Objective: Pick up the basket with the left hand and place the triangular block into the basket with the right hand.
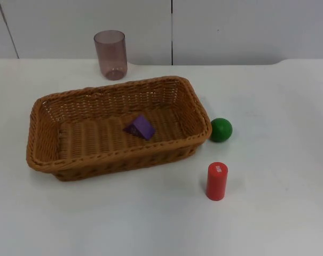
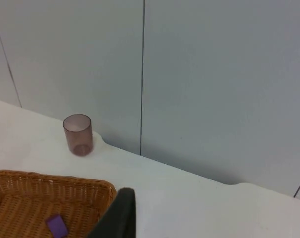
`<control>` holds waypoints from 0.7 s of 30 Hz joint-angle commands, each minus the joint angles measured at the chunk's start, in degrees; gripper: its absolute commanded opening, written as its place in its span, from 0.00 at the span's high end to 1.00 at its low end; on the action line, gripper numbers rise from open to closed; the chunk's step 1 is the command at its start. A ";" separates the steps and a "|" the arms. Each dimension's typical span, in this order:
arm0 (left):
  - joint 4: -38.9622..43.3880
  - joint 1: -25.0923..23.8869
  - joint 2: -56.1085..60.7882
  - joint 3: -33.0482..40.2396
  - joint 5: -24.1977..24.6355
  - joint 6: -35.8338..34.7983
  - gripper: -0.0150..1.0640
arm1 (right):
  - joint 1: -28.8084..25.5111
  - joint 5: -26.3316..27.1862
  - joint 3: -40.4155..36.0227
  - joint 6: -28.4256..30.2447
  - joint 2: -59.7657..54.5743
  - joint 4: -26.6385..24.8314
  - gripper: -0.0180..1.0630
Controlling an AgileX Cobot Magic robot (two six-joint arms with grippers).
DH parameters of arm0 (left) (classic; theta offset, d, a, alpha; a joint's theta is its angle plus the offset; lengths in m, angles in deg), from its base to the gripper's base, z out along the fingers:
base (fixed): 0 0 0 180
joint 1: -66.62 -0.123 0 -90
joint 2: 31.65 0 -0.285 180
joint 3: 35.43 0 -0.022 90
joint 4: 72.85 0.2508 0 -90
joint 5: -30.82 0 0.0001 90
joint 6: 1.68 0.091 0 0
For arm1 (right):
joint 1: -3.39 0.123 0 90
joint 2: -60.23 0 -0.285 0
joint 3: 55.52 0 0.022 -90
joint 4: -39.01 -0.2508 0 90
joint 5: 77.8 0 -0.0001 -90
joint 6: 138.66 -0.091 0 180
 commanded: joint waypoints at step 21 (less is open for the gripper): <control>9.35 0.30 22.73 -2.65 -2.24 -0.52 0.01 | -0.31 1.10 0.33 -12.79 0.33 12.61 0.02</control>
